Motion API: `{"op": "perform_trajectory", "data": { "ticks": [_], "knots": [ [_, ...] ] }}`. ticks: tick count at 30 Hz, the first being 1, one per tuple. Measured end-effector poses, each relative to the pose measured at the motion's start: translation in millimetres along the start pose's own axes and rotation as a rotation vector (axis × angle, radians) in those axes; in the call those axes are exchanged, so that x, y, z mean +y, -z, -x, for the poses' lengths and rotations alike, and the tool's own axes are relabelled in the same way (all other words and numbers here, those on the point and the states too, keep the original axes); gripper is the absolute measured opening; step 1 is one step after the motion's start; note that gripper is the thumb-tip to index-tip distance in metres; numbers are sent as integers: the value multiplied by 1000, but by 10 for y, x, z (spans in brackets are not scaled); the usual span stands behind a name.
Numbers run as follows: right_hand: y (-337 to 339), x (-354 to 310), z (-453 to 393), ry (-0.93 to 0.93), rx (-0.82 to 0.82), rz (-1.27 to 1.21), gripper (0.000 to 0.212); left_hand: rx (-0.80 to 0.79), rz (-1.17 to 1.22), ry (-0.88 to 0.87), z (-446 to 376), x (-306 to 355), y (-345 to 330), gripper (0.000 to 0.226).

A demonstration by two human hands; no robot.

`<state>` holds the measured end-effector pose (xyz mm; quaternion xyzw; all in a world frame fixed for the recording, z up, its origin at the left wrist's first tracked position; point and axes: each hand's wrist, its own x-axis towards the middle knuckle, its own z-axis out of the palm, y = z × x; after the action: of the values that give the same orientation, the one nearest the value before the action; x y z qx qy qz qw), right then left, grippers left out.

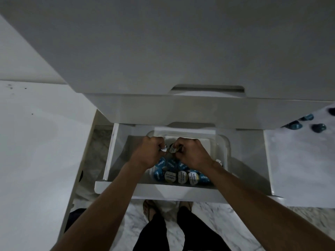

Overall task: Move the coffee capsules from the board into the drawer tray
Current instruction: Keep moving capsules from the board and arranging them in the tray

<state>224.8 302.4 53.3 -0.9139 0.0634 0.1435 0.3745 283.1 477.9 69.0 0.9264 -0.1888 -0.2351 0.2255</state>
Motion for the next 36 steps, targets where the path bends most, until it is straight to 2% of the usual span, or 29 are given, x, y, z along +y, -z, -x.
{"op": "perform_trajectory", "data": {
  "ticks": [8, 15, 26, 32, 36],
  "knots": [
    [55, 42, 33, 3, -37, -55, 28, -20, -46, -32, -22, -22, 9, 10],
    [68, 31, 19, -8, -42, -80, 20, 22, -39, -55, -62, -3, 2, 9],
    [-11, -6, -63, 12, -55, -77, 19, -41, -172, -86, -105, -17, 66, 19],
    [-25, -24, -54, 28, 1, -61, 18, 15, -144, -88, -55, 4, 92, 19],
    [23, -28, 15, 10, 57, -135, 28, 103, -84, -67, 64, 6, 122, 27]
  ]
}}
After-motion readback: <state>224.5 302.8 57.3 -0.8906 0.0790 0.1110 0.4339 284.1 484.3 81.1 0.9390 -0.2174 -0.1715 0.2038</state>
